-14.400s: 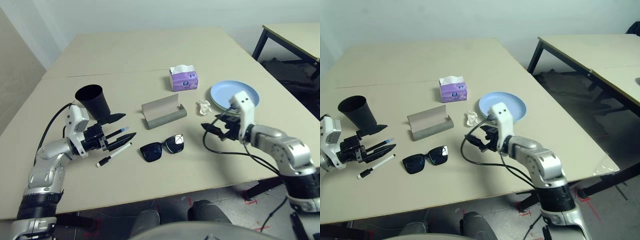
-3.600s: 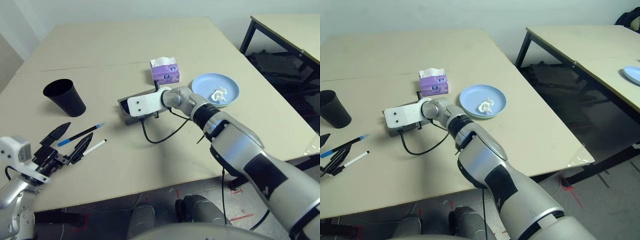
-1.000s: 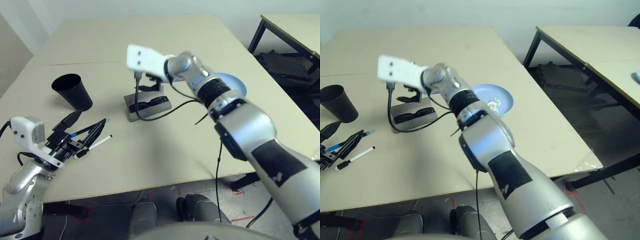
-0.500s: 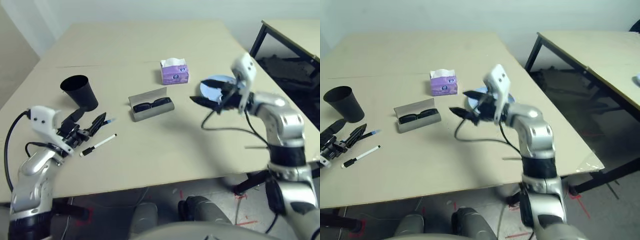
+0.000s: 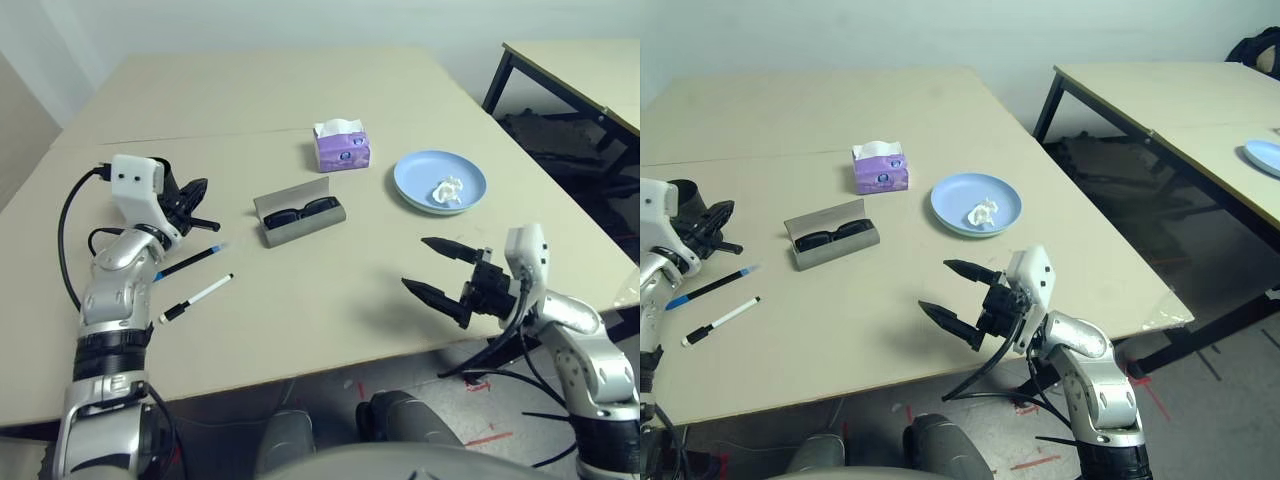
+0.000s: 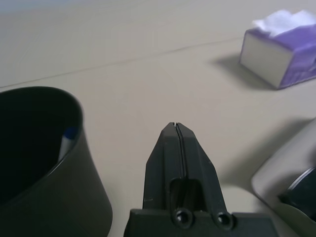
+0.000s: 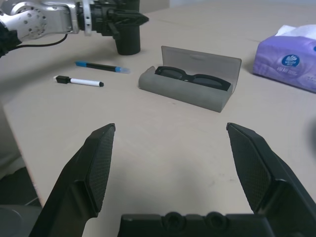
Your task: Organize and tidy the items on the table.
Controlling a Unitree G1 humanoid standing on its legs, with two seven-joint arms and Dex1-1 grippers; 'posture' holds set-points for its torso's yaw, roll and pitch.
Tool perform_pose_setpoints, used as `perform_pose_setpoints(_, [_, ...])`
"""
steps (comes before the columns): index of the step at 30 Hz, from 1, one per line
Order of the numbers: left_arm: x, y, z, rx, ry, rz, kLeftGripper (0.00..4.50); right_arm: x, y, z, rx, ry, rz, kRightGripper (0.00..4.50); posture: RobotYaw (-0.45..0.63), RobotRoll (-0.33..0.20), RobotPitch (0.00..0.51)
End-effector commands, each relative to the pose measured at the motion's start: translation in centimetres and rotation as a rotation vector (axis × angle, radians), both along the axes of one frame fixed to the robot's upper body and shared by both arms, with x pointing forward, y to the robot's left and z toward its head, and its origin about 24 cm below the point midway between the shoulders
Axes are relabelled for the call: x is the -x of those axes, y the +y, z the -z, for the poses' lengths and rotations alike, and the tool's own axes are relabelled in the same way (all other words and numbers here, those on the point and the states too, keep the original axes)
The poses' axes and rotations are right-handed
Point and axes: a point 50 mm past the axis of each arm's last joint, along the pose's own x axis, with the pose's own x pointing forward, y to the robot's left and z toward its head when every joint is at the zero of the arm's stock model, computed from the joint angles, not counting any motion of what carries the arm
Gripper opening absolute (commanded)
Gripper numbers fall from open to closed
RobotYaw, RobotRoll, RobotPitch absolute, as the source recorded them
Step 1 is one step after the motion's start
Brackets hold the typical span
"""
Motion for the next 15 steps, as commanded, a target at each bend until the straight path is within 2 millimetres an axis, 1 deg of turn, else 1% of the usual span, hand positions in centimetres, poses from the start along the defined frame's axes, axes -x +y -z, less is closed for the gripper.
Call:
perform_pose_setpoints(1, [-0.8,-2.0,1.4,-0.092,0.081,0.084,0.02,-0.3,-0.2,-0.1,-0.010,-0.014,0.024,4.50,-0.05,0.000,0.046])
perform_pose_setpoints(4, [-1.3,-4.4,1.9,-0.123,0.103,0.209,0.02,-0.8,-0.5,-0.5,-0.014,-0.032,0.057,4.50,-0.06,0.000,0.041])
perform_pose_setpoints(6, [-1.1,-5.3,2.1,-0.136,0.120,0.281,0.02,-0.8,-0.5,-0.7,-0.012,-0.039,0.064,4.50,-0.06,0.000,0.040])
perform_pose_setpoints(8, [-0.5,-5.7,2.3,-0.153,0.143,0.356,0.02,-0.9,-0.6,-0.8,-0.015,-0.041,0.075,4.50,-0.06,0.000,0.040])
perform_pose_setpoints(12, [1.0,-5.8,2.2,-0.205,0.158,0.476,0.02,-1.2,-0.6,-1.0,-0.019,-0.044,0.083,4.50,-0.05,0.000,0.037])
perform_pose_setpoints(15, [2.2,-5.9,1.8,-0.299,0.143,0.598,0.02,-1.5,-0.4,-1.0,-0.025,-0.042,0.083,4.50,-0.04,0.000,0.037])
